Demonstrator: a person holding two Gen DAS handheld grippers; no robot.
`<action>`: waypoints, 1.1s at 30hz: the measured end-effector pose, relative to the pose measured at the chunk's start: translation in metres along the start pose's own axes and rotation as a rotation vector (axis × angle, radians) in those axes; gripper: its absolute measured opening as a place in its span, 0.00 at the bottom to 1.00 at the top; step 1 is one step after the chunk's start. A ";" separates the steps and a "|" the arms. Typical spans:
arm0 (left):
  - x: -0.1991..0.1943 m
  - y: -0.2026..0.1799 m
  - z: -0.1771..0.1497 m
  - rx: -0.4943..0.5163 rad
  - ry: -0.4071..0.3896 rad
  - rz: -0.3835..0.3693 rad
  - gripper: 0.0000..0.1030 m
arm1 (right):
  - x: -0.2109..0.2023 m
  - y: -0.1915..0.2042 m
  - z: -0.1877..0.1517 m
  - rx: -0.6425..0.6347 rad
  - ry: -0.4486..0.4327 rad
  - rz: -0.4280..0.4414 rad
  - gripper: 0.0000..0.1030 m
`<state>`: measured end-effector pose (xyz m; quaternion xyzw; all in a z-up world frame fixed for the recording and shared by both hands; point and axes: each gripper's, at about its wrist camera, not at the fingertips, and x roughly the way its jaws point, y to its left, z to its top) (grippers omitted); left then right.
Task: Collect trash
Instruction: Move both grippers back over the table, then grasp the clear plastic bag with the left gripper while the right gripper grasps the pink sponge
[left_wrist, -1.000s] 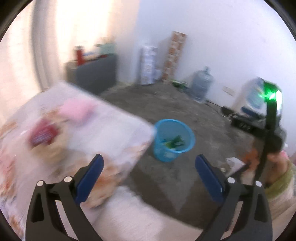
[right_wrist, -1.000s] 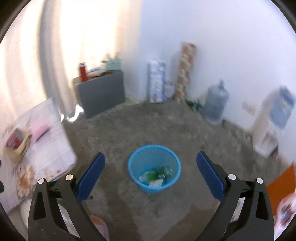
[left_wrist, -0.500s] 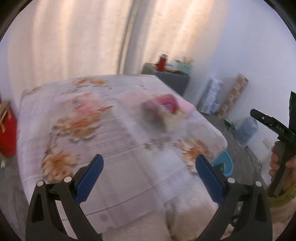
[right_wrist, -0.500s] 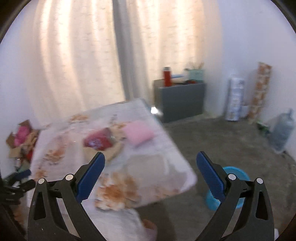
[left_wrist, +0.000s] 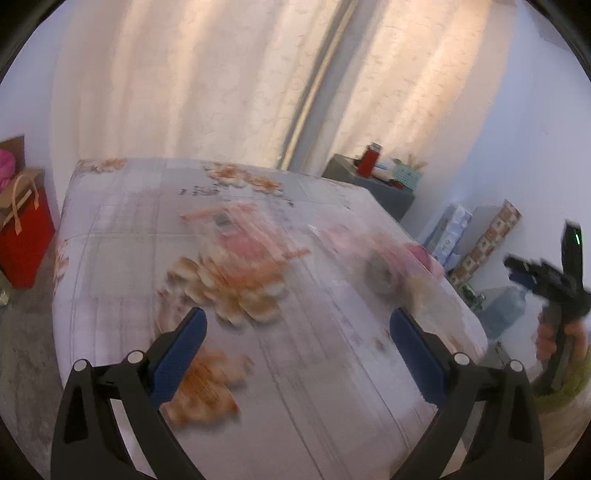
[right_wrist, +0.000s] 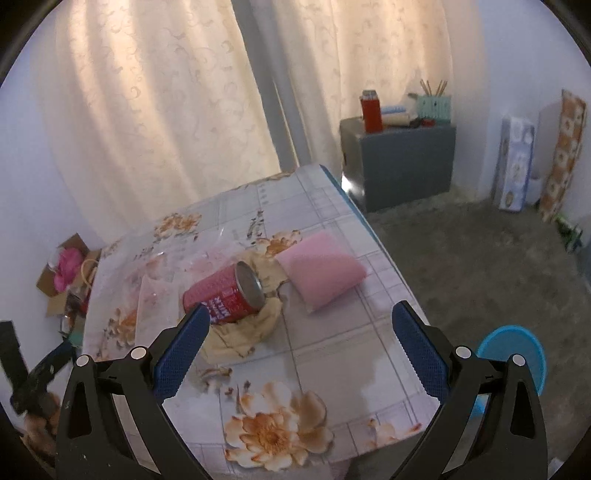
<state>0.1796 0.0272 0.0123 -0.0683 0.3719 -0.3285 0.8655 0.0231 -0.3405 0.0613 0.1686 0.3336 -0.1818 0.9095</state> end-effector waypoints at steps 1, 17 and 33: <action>0.009 0.010 0.010 -0.033 0.024 -0.017 0.94 | 0.003 0.000 0.003 0.003 0.000 -0.002 0.92; 0.156 0.047 0.075 -0.136 0.280 0.268 0.64 | 0.028 -0.015 0.006 0.063 0.035 0.007 0.92; 0.169 0.022 0.062 0.146 0.201 0.447 0.11 | 0.053 -0.026 0.027 0.051 0.043 0.004 0.92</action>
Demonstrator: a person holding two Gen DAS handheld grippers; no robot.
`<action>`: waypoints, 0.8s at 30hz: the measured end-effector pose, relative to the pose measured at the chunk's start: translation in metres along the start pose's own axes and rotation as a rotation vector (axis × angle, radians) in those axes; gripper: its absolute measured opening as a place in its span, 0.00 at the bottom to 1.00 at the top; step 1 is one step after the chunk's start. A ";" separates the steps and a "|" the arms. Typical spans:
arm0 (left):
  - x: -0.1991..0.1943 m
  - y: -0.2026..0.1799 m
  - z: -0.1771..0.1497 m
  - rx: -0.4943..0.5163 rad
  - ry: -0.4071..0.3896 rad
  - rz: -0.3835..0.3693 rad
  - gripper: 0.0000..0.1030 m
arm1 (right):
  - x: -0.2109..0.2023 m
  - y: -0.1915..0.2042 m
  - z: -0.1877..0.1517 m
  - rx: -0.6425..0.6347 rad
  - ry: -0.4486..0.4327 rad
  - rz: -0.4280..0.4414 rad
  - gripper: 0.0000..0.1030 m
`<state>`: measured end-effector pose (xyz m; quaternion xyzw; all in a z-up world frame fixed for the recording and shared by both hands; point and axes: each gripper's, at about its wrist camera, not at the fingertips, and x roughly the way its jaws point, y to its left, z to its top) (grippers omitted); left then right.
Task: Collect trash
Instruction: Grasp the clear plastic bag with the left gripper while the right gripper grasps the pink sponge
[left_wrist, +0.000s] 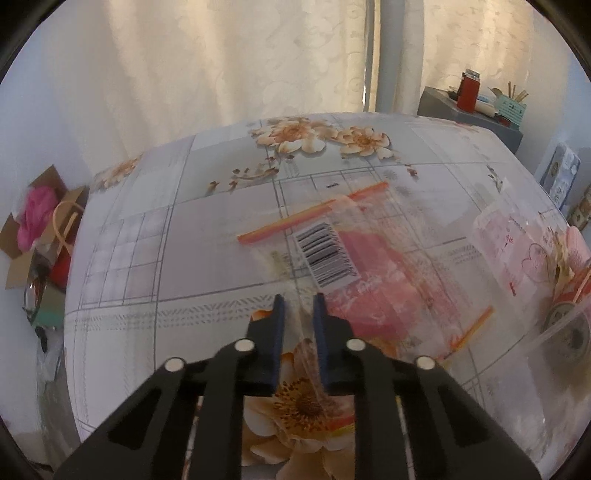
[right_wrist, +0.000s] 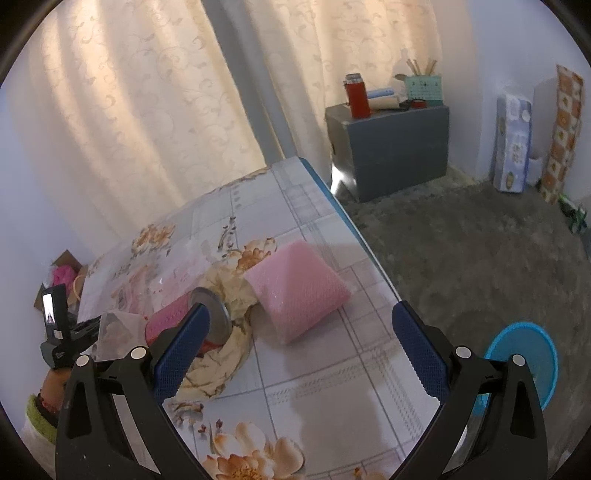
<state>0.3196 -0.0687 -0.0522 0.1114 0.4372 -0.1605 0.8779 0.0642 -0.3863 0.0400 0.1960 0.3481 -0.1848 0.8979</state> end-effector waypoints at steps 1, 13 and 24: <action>0.000 -0.001 0.001 0.005 -0.003 -0.003 0.08 | 0.003 0.001 0.002 -0.012 0.006 0.002 0.92; -0.022 0.036 -0.028 0.003 -0.026 -0.062 0.01 | 0.075 0.016 0.021 -0.241 0.190 -0.006 0.92; -0.054 0.065 -0.038 -0.052 -0.098 -0.058 0.01 | 0.124 0.026 0.015 -0.397 0.328 -0.022 0.90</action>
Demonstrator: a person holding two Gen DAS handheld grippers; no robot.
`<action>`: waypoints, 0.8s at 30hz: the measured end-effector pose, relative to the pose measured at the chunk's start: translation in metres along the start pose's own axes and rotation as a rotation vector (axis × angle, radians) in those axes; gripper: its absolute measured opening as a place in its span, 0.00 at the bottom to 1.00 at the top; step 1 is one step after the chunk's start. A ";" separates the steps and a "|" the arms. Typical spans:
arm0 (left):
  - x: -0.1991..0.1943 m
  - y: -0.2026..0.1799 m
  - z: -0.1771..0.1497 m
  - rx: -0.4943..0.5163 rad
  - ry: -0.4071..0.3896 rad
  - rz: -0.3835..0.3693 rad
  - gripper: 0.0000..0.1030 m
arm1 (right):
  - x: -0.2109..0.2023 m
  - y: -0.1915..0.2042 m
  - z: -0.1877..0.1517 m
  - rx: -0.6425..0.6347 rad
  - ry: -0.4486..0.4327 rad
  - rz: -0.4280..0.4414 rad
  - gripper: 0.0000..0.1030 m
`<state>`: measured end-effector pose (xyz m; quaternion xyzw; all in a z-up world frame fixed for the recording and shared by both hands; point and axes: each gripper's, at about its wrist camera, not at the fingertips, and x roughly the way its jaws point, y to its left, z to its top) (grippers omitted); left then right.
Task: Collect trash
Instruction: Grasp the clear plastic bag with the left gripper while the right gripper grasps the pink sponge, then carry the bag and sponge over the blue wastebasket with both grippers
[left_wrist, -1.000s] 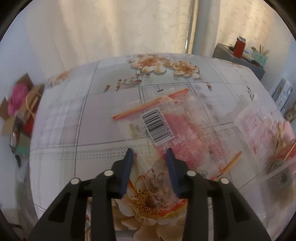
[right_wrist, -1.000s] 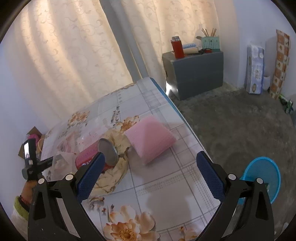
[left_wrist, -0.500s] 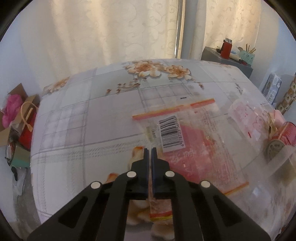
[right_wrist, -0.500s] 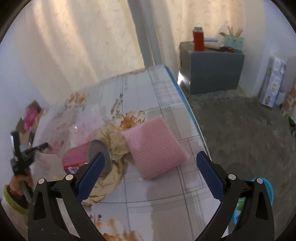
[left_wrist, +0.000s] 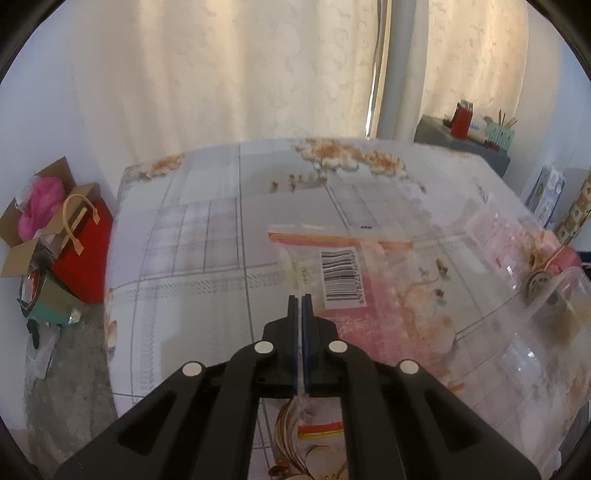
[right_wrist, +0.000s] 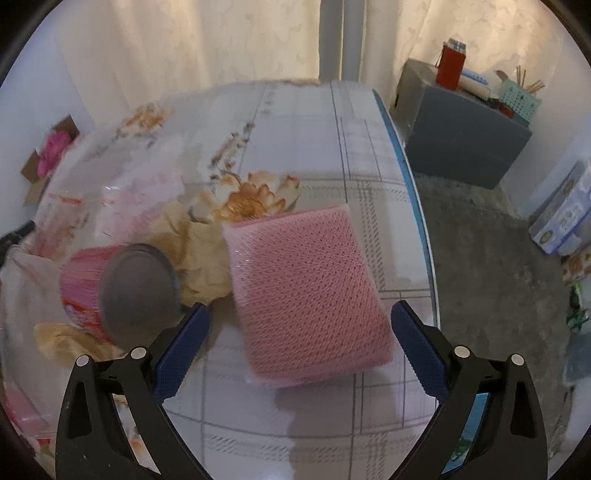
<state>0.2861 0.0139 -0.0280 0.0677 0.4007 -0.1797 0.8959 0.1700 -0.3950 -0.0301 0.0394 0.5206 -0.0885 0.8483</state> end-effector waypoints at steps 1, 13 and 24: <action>-0.004 0.000 0.001 -0.002 -0.012 -0.001 0.01 | 0.003 -0.001 0.001 -0.002 0.012 0.002 0.89; -0.023 0.008 0.011 -0.036 -0.080 -0.035 0.01 | 0.020 -0.001 0.003 -0.046 0.092 0.005 0.77; -0.036 0.013 0.017 -0.057 -0.111 -0.045 0.01 | 0.007 0.004 -0.002 -0.047 0.082 -0.026 0.74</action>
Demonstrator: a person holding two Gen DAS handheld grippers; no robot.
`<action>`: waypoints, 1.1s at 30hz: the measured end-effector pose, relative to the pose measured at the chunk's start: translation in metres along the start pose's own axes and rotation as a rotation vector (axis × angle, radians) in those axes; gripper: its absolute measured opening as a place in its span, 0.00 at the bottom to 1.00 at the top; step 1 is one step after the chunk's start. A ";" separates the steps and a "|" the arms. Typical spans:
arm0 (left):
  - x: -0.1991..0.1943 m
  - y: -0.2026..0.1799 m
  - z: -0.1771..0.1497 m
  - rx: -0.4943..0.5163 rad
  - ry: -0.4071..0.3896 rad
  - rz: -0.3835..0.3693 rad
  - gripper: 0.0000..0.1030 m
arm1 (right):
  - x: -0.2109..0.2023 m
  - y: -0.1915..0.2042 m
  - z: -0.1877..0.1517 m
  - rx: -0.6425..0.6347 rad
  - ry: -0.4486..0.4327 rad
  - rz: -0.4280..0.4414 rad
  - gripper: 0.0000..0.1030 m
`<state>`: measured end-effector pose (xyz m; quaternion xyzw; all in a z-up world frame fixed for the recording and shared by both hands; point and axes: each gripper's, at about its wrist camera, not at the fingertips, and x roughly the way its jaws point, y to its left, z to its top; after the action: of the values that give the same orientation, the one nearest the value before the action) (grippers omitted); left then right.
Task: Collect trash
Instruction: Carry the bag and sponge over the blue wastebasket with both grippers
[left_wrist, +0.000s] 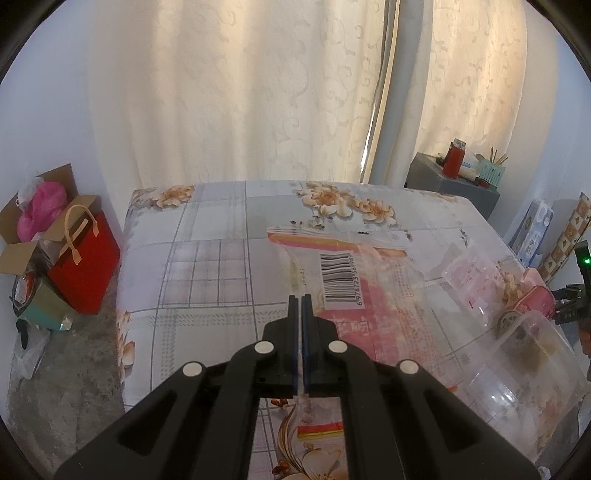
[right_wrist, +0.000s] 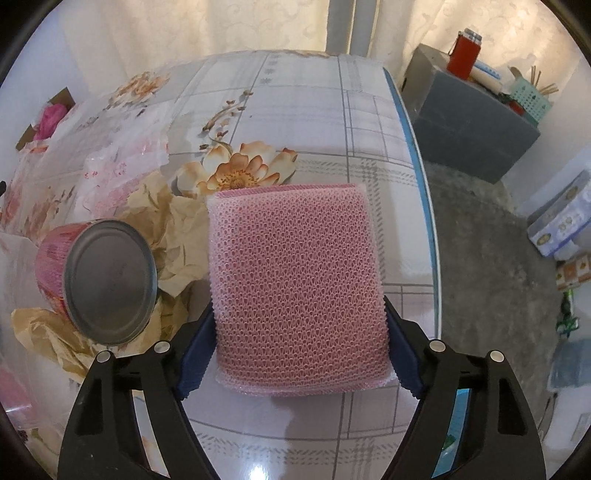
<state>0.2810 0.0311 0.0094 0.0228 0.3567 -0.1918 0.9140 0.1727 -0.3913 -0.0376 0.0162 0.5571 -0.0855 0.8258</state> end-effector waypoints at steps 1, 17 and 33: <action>-0.002 0.000 0.001 -0.001 -0.005 -0.001 0.01 | -0.003 0.000 -0.001 0.004 -0.004 0.000 0.74; -0.059 -0.003 0.013 -0.014 -0.113 -0.034 0.01 | -0.077 0.008 -0.021 0.042 -0.135 0.013 0.73; -0.142 -0.080 0.051 0.082 -0.267 -0.212 0.01 | -0.165 0.010 -0.068 0.117 -0.297 0.061 0.73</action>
<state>0.1894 -0.0042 0.1489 -0.0033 0.2245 -0.3028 0.9262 0.0521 -0.3528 0.0882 0.0683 0.4220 -0.0939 0.8991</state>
